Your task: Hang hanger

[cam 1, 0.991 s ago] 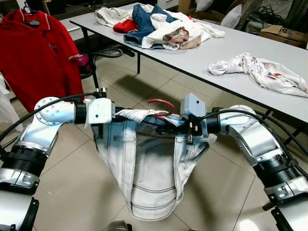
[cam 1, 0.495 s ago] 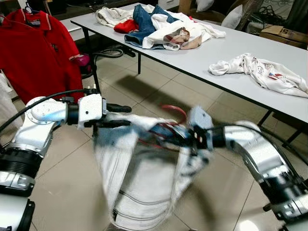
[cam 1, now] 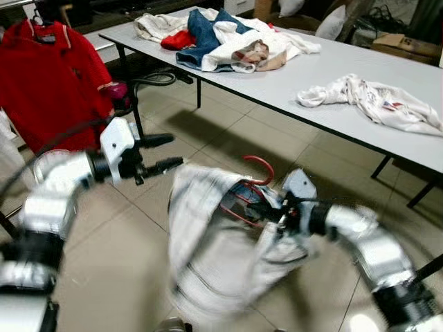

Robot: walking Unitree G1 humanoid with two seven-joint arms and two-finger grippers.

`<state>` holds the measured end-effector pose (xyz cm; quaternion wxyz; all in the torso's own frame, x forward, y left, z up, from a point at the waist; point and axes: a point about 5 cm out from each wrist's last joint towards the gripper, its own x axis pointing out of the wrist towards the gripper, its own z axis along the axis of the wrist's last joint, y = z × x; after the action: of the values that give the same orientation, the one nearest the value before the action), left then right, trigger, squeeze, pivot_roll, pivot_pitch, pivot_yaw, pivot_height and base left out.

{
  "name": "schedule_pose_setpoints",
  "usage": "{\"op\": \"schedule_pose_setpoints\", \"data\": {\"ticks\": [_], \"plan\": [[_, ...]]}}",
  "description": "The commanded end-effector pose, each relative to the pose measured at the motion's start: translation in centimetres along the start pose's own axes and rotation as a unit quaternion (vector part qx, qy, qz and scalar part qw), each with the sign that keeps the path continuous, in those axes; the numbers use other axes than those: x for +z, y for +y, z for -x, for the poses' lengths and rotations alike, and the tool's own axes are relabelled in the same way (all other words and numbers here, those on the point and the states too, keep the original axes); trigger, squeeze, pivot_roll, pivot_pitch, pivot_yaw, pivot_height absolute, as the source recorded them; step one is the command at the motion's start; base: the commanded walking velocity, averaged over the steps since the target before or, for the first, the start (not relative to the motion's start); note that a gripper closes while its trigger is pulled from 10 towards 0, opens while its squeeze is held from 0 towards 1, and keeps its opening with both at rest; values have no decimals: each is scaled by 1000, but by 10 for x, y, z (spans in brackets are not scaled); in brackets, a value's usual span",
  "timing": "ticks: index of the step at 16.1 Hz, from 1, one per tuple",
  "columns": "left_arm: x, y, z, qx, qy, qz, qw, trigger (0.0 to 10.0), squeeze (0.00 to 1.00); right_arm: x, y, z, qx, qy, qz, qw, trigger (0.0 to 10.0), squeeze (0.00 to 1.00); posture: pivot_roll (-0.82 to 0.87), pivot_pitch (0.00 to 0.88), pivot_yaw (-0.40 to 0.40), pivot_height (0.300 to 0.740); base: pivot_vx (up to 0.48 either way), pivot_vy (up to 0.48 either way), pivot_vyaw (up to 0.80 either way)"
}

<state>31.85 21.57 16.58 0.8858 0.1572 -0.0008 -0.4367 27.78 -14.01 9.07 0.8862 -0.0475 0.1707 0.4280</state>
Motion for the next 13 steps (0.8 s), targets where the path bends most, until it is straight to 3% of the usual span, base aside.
{"op": "schedule_pose_setpoints", "data": {"ticks": [1,2,3,6,7,8,9,10,13], "plan": [[0,3,3,29,0,9,1000,10000,1000,16,-7,6,-32,-37,4,999,0,0,-68,0,61,740,0,0,0],[-15,-6,4,72,8,43,996,10000,67,10,-4,4,-79,-52,-29,995,0,0,-67,0,64,740,0,0,0],[-33,-15,3,143,25,88,985,10000,0,4,0,4,-126,-65,-55,988,0,0,-71,0,58,740,0,0,0],[-40,-26,-2,178,21,100,979,10000,0,3,0,4,-168,-69,-79,980,0,0,-69,0,42,740,0,0,0],[-47,-33,-5,192,44,117,973,10000,0,-1,-3,4,-201,-63,-95,973,3961,0,-72,0,34,740,0,0,0],[-52,-37,-8,202,64,130,969,10000,0,-4,-4,4,-224,-59,-106,967,10000,0,-72,0,33,740,0,0,0],[-59,-44,-11,250,69,142,955,10000,0,-11,-8,4,-257,-44,-127,957,10000,0,-67,0,33,740,0,0,0],[-60,-48,-12,267,72,154,948,10000,0,-11,-10,6,-284,-42,-120,950,10000,0,-68,0,35,740,0,0,0],[-58,-57,-16,302,61,164,937,10000,0,-6,-12,9,-314,-64,-107,941,10000,0,-66,0,31,740,0,0,0]]}}
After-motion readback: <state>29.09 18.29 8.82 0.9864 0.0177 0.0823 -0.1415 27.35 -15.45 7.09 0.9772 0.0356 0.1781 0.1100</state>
